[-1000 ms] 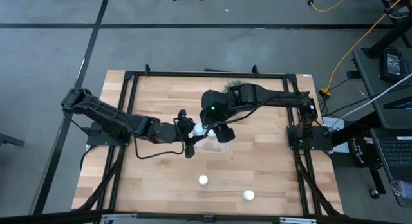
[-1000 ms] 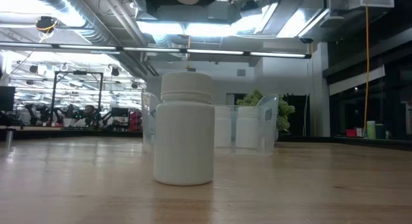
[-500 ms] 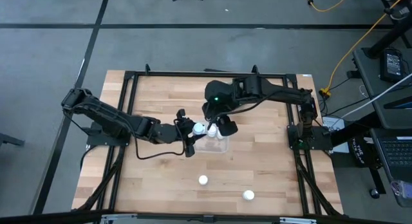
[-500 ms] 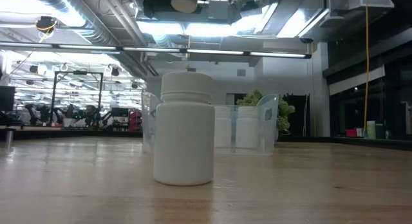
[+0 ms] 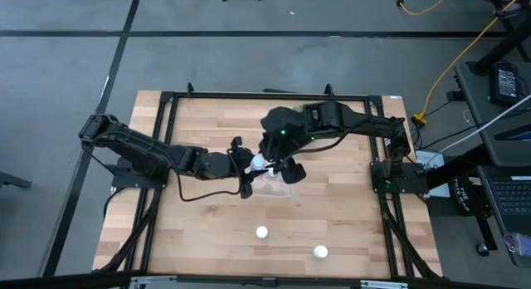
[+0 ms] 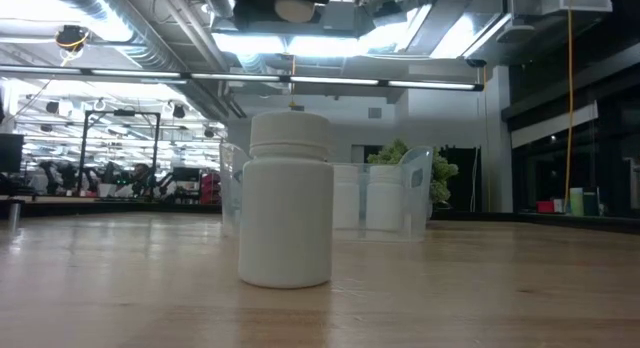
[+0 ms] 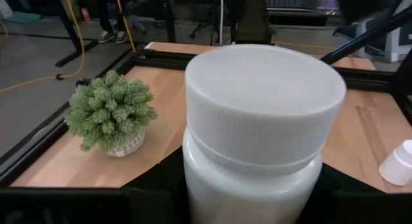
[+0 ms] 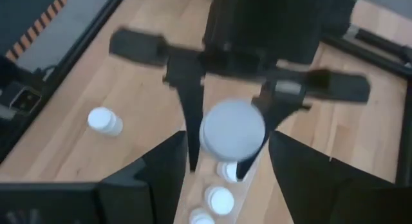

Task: Pick and place pill bottles into a basket
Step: Adjust the white pill bottle in the bin

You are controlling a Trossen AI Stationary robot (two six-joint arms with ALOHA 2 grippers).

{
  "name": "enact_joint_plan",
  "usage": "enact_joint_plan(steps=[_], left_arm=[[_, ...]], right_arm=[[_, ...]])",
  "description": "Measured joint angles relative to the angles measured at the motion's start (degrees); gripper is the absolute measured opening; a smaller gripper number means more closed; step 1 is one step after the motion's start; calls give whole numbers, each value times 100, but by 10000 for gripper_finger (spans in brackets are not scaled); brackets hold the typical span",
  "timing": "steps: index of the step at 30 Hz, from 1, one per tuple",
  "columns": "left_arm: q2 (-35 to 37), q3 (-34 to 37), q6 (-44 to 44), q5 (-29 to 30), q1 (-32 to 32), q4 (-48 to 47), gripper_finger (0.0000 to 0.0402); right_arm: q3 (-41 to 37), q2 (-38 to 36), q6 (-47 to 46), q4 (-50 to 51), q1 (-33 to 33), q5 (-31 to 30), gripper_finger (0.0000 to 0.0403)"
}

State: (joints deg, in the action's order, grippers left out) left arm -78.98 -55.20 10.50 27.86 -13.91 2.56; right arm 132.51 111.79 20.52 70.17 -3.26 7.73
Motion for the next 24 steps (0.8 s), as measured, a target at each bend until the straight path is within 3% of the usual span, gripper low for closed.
enact_joint_plan(steps=[5,15,24], left_arm=[[0,0,-48,-216,119,61,160],[0,0,-129,-250,129,234,160],[0,0,-173,-250,129,361,160]], right_arm=[[4,2,-173,-185,-7,110,233],[4,9,-223,-186,-7,-129,348],[9,340,-145,-183,-7,-127,335]])
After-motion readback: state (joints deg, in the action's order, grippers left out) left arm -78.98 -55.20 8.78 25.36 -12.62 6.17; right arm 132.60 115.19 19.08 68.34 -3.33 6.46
